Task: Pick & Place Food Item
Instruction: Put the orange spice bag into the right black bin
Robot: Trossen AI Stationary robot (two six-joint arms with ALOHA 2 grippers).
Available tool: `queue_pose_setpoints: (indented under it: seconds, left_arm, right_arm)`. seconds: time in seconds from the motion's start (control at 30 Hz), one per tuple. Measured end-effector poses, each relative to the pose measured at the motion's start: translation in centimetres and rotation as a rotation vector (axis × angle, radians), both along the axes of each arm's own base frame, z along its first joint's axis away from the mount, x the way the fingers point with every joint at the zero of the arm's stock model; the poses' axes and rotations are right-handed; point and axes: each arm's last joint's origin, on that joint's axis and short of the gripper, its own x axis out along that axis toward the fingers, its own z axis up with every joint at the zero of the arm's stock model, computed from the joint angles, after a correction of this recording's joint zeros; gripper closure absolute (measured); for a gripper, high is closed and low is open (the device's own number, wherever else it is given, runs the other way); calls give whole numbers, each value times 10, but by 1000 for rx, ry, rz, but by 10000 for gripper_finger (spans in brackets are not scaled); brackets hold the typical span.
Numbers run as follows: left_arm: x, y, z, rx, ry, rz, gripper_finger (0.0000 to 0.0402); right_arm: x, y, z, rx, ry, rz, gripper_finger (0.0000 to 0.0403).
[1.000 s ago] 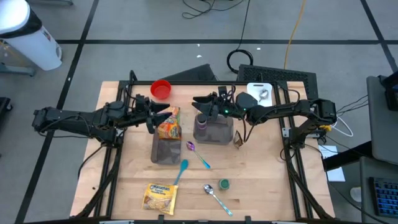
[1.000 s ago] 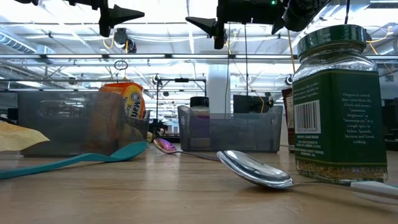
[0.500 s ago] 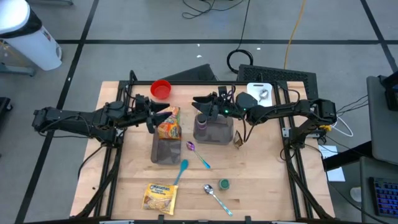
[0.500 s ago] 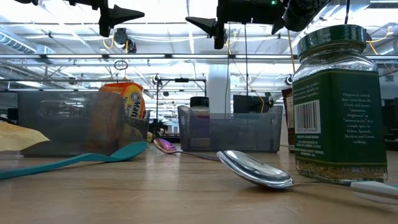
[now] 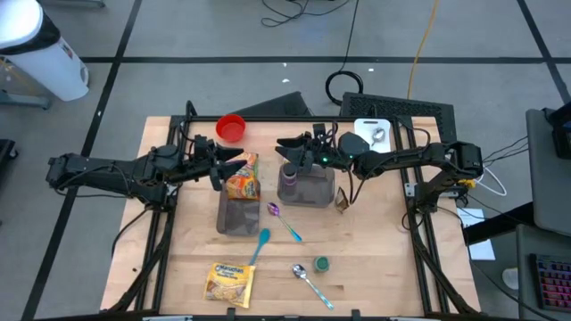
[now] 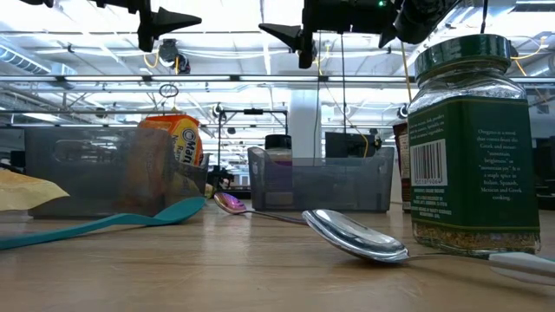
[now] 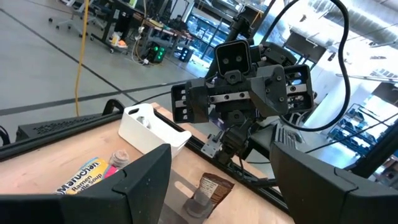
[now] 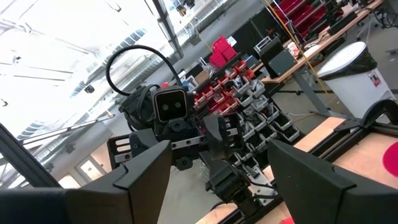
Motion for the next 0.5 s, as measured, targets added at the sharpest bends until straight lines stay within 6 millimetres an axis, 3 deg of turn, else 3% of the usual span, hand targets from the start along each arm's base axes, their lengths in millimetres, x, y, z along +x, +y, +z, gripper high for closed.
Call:
queue_pose_setpoints:
  seconds: [0.5]
  left_arm:
    - [0, -1, 0, 16, 5, -25, 124]
  right_arm:
    - [-2, 0, 7, 21, -85, 12, 142]
